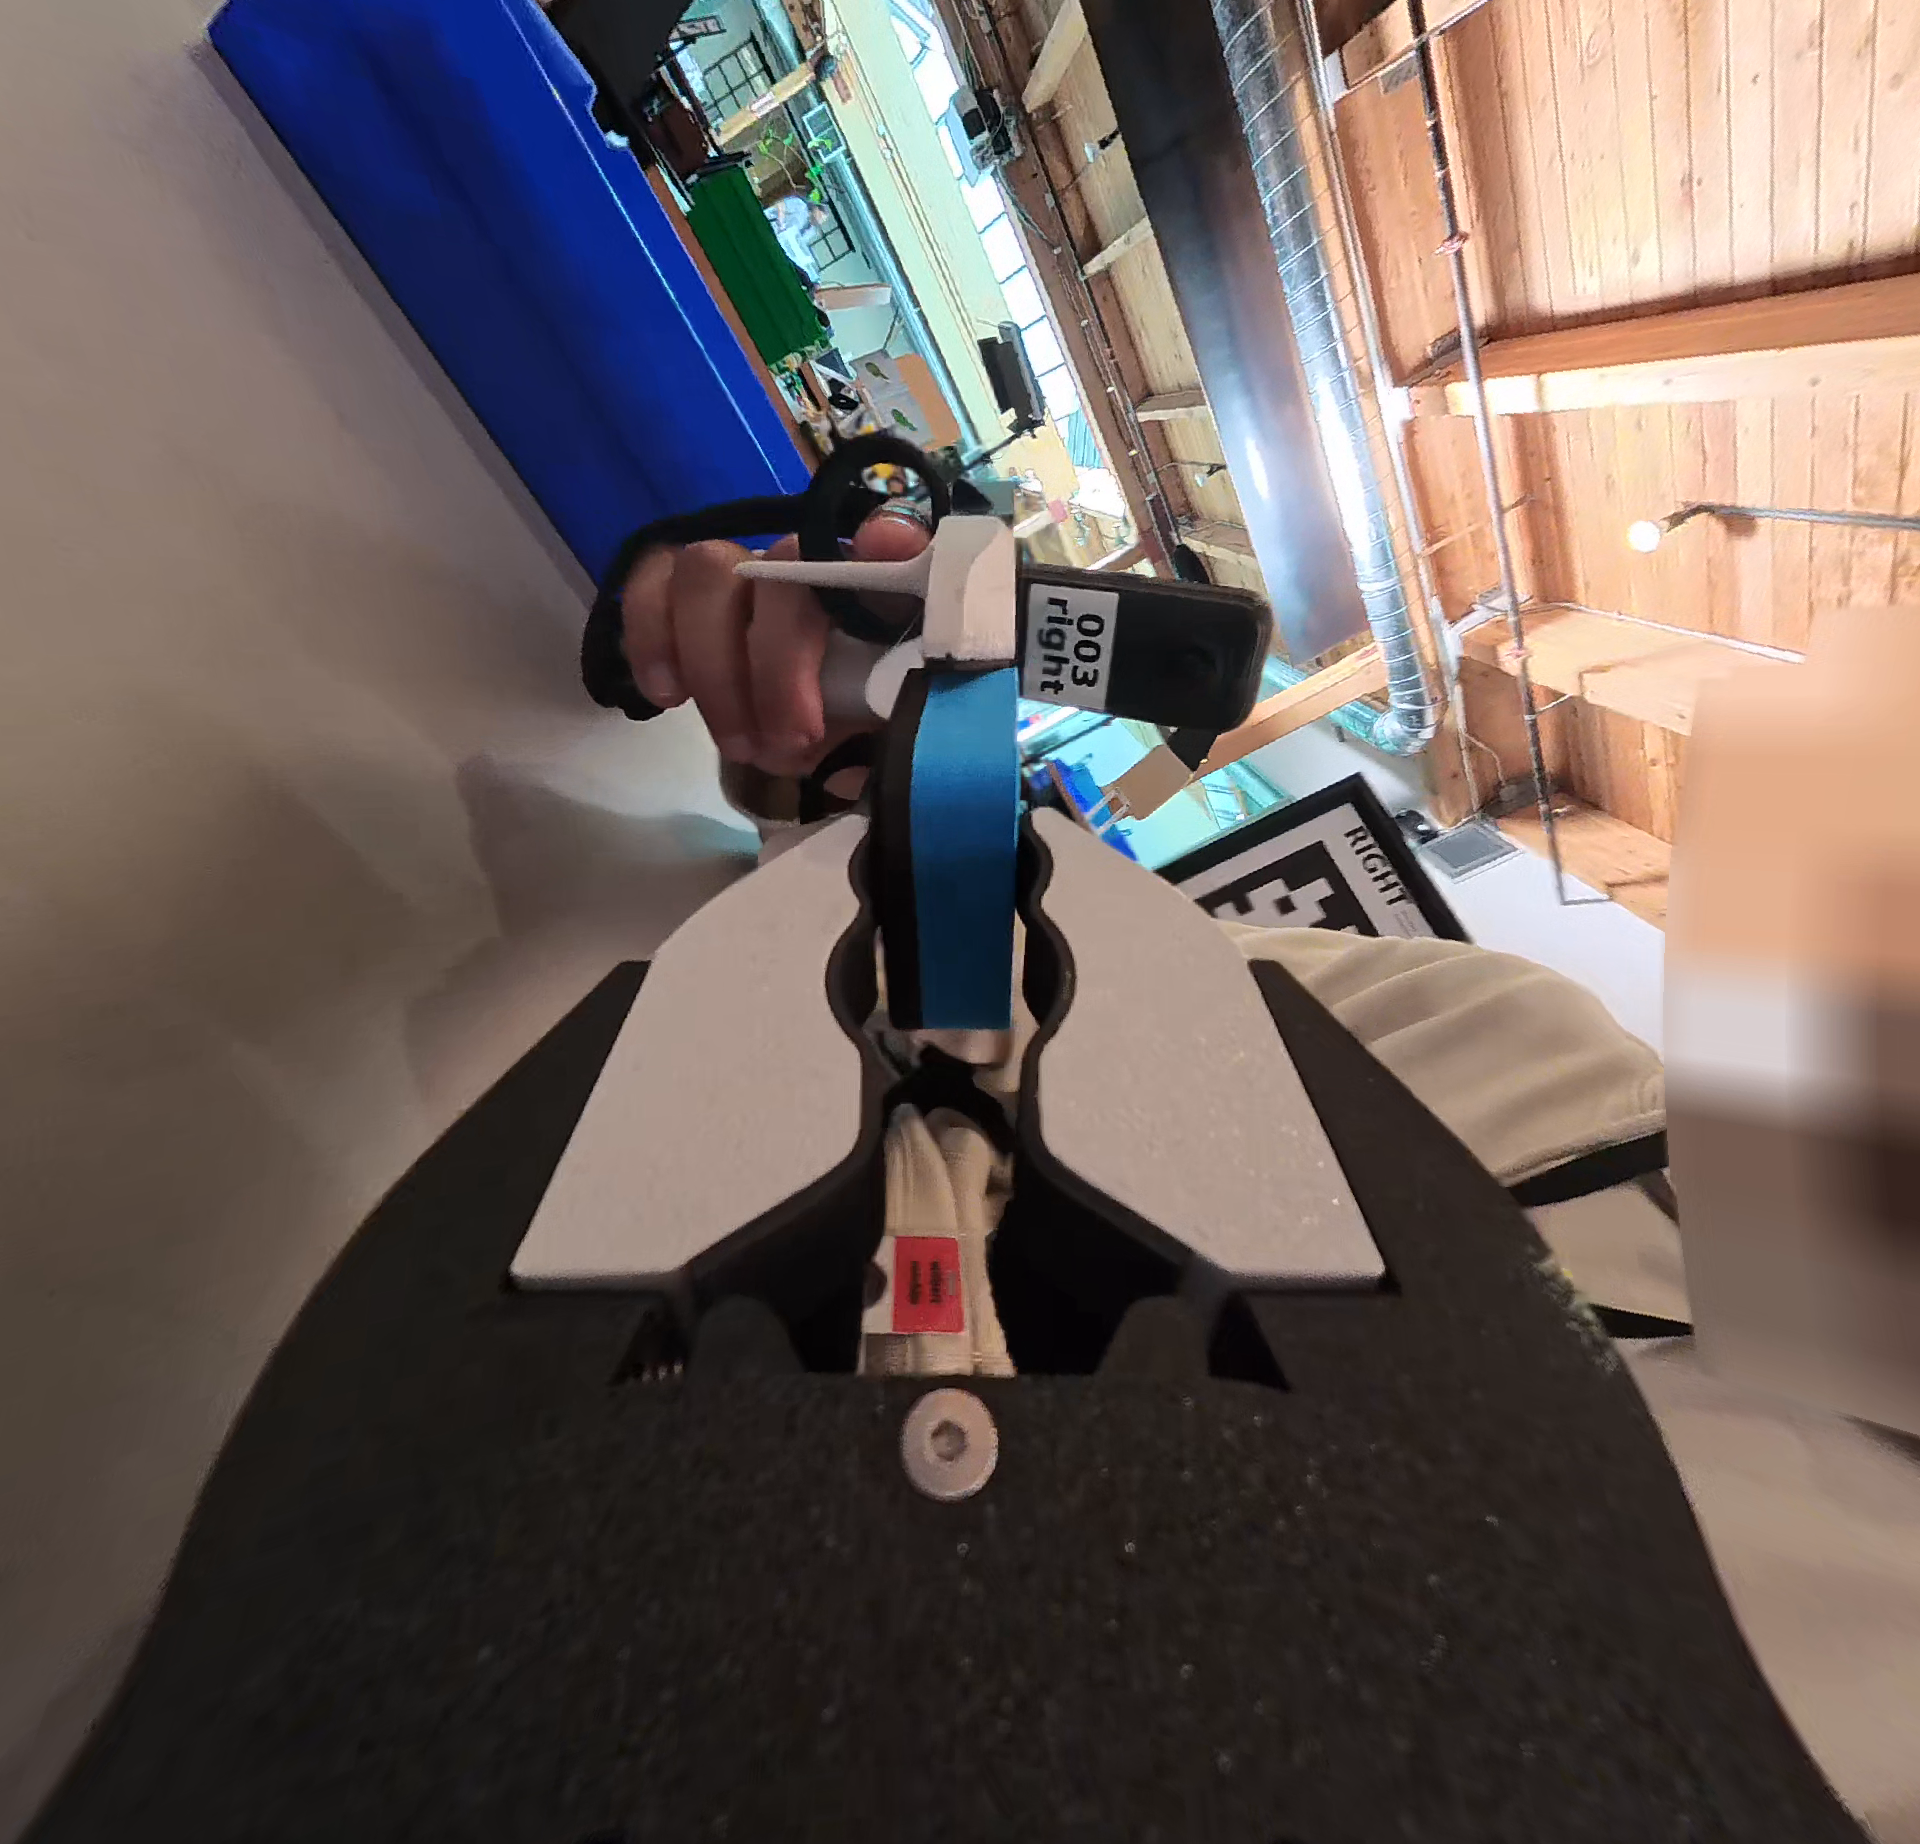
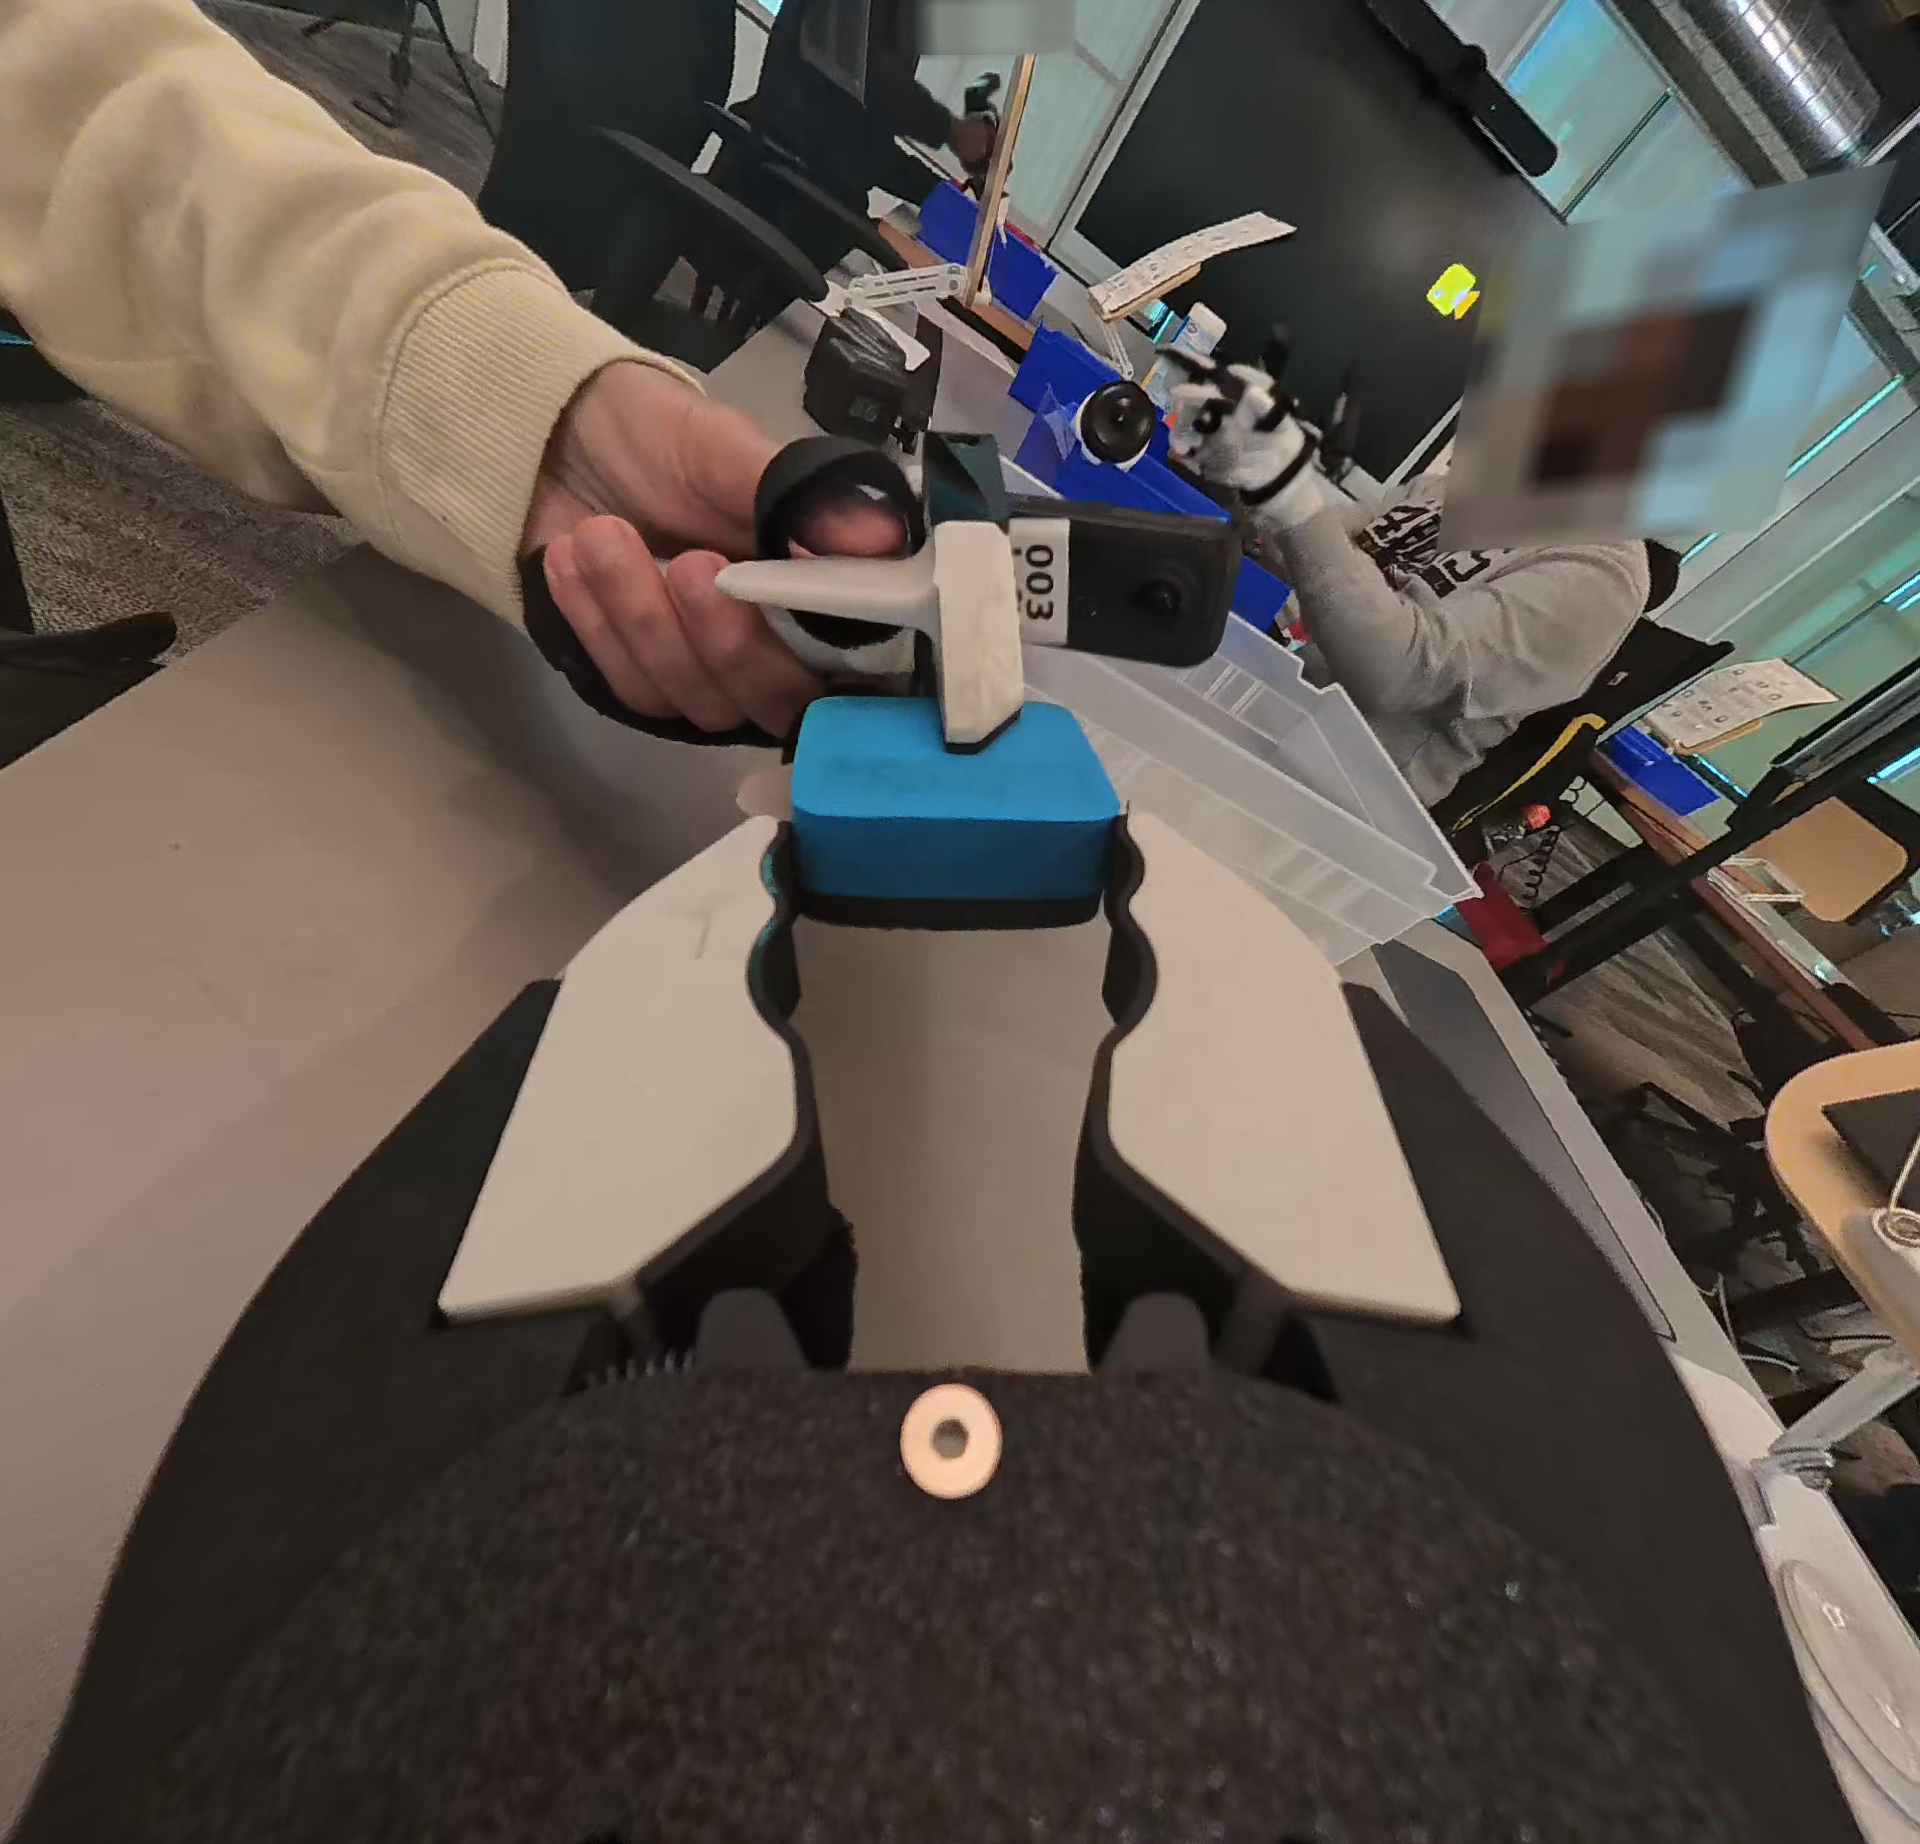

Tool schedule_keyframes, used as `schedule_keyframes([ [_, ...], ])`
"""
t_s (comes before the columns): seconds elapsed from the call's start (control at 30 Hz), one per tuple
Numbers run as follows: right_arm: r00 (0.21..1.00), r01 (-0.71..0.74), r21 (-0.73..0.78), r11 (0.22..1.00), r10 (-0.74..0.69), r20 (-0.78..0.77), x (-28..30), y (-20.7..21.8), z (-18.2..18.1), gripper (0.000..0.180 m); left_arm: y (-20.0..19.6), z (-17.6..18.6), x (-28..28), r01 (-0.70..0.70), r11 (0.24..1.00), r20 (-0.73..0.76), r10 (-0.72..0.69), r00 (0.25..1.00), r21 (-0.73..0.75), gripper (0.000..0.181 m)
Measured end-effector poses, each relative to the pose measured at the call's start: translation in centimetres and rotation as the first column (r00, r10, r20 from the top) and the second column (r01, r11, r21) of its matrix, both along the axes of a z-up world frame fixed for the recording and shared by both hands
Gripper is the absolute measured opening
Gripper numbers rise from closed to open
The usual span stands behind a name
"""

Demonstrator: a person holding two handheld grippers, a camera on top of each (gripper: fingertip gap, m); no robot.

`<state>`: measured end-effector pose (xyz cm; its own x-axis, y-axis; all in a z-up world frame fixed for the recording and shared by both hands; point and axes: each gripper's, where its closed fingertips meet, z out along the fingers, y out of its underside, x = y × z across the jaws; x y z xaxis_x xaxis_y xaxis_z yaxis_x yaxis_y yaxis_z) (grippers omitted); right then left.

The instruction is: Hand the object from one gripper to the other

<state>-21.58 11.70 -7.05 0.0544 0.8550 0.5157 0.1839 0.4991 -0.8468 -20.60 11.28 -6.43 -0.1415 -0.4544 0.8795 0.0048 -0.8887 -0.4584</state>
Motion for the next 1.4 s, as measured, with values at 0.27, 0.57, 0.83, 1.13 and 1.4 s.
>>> schedule_keyframes([
  [0.27,0.996,0.006,-0.308,0.951,-0.034,-0.083,1.7,2.2,0.3,0.056,2.3,-1.2,-1.0,-0.184,0.866,-0.139,0.277,0.951,0.464,0.063],
  [0.57,0.986,-0.149,-0.922,0.358,-0.017,-0.166,3.8,4.2,0.1,0.056,3.1,-0.3,-1.2,-0.184,0.386,-0.047,0.515,0.856,0.904,0.06],
  [0.83,0.965,-0.234,-0.946,-0.226,0.061,-0.254,1.6,2.5,-1.4,0.056,2.2,-1.7,0.0,-0.007,0.199,-0.105,0.549,0.829,0.98,0.053],
  [1.13,0.962,-0.184,-0.966,-0.183,0.169,-0.215,0.3,0.2,-2.4,0.057,1.4,-2.4,0.3,0.07,0.155,-0.142,0.519,0.843,0.985,0.03],
  [1.4,0.99,-0.142,-0.956,0.255,0.017,-0.143,2.4,3.5,-1.3,0.062,2.7,-1.7,-0.7,0.051,0.101,-0.101,0.591,0.8,0.994,0.023],
])
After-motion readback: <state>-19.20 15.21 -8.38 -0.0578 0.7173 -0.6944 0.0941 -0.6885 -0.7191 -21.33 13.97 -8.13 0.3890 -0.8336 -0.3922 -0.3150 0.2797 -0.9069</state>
